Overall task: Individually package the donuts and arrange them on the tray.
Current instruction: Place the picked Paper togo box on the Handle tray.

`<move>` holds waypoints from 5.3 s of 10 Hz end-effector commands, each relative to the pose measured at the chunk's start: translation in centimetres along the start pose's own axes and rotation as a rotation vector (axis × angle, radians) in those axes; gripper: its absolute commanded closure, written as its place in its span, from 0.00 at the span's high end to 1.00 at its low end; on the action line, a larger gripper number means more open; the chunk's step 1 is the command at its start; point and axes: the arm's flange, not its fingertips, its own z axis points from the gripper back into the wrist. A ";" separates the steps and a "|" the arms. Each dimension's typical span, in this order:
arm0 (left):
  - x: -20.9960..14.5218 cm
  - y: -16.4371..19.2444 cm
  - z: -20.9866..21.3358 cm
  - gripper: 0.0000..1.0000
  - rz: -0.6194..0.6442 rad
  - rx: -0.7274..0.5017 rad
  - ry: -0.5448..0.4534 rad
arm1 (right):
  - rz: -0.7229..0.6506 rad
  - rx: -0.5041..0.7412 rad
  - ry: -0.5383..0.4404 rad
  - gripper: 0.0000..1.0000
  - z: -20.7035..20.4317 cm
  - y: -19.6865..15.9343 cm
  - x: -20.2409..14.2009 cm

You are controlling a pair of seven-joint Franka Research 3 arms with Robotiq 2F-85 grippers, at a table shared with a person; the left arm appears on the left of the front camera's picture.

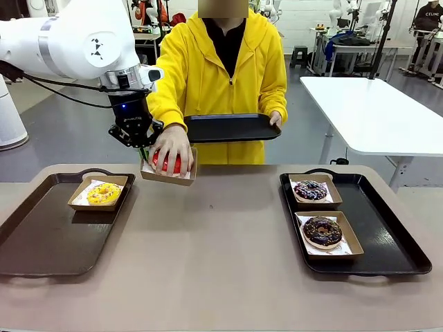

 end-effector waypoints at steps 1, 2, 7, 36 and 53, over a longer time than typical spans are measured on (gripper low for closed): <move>0.0 0.1 0.2 0.00 0.006 -0.003 -0.003 | 0.007 0.007 0.004 1.00 0.3 0.1 0.0; 0.0 0.1 0.2 0.00 0.006 -0.003 -0.003 | 0.007 0.007 0.004 1.00 0.3 0.1 0.0; 0.0 0.1 0.2 0.00 0.006 -0.003 -0.003 | 0.007 0.007 0.004 1.00 0.3 0.1 0.0; -11.5 26.1 -4.6 0.01 -0.008 0.147 0.089 | 0.007 0.007 0.004 1.00 0.3 0.1 0.0; -11.6 26.3 -9.2 0.80 -0.028 0.204 0.115 | 0.007 0.007 0.004 1.00 0.3 0.1 0.0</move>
